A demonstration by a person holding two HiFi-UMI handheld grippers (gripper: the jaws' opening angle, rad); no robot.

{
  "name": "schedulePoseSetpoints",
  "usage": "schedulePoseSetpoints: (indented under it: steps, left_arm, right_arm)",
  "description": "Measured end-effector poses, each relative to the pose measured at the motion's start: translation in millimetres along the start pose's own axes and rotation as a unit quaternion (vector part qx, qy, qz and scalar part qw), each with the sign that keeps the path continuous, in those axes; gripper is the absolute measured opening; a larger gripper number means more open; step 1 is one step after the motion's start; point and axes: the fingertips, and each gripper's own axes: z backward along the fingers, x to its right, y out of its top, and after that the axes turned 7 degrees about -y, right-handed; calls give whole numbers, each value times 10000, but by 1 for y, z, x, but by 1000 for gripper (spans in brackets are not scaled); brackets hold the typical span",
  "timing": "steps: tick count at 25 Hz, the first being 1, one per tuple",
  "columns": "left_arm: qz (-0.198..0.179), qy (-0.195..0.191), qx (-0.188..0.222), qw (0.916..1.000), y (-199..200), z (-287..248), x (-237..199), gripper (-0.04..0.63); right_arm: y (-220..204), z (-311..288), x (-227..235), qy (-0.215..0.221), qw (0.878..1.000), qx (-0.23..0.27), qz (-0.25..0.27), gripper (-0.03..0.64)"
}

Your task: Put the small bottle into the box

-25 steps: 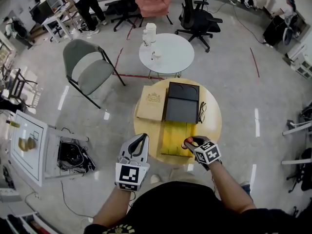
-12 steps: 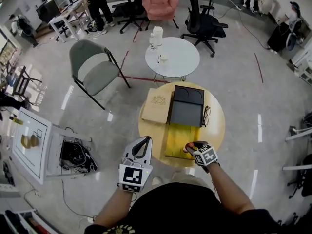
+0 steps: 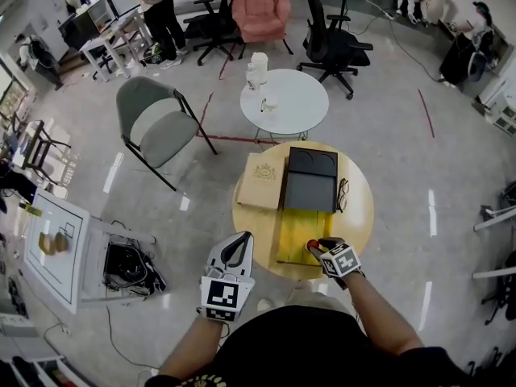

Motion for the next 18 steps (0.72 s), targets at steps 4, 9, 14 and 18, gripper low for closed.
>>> schedulePoseSetpoints:
  steps: [4,9,14,18]
  left_arm:
    - [-54,-67,64,9999,5,2,3,15]
    - [-98,-144,163,9997,9,4,4,15]
    - [-130,-187,238,9995,15,4,5,15]
    - [-77,-268,315,9991,19,5,7,15]
  right_arm:
    - [9,14,0,-56,9996,275,2,140]
    - [26,43,0,-235,9951,958,-93,51]
    - [39,75,5,-461,9885,1429,-166,14]
    - [53,104,-5,-433,9812,1871,-191,14]
